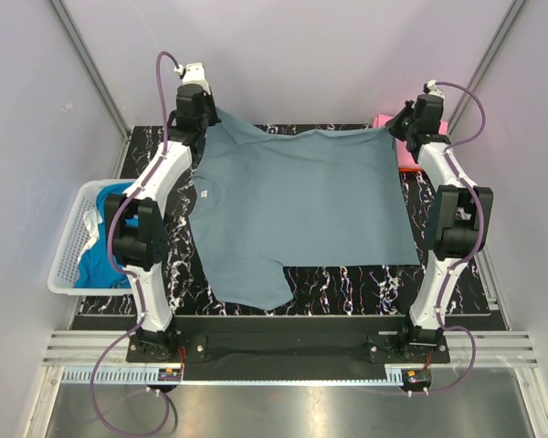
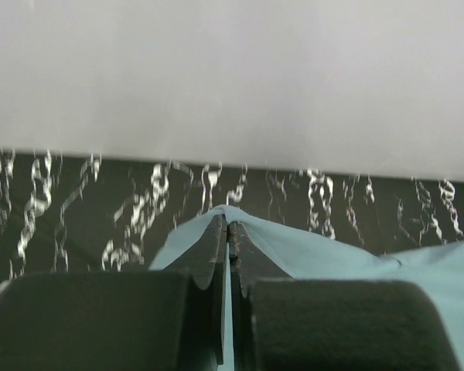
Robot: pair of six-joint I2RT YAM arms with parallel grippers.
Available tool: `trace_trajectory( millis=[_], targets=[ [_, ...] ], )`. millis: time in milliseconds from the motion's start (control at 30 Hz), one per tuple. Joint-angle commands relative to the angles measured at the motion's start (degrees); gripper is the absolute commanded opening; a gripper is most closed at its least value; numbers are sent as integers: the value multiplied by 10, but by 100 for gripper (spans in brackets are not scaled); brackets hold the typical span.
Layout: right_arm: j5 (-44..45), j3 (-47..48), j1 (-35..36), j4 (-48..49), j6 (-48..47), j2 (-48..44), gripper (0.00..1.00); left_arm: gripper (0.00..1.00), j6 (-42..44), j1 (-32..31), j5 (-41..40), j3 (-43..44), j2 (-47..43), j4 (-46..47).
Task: Fold and stack the t-shirts
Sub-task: Fold the tshirt
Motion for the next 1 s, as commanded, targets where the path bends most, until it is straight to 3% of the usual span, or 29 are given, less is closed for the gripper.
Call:
trace_trajectory(
  millis=[0,233,600,733,967],
  targets=[
    [-23,10,-12,-22,-13,-19,0,0,-52,4,-37,-19,-65,-35],
    [-17,20,-27,-77,-40,-7,0,0,-75,6,-83,0,-81,-173],
    [-27,-8,-28,-164,-62,-31,0,0,-128,8,-20,8,-88,-373],
    [-24,-40,-28,-176,-57,-38,0,0,-138,8,-17,-45,-102,-405],
    [4,-94,-28,-187,-52,-57,0,0,-166,7,22,-166,-147,-383]
  ],
)
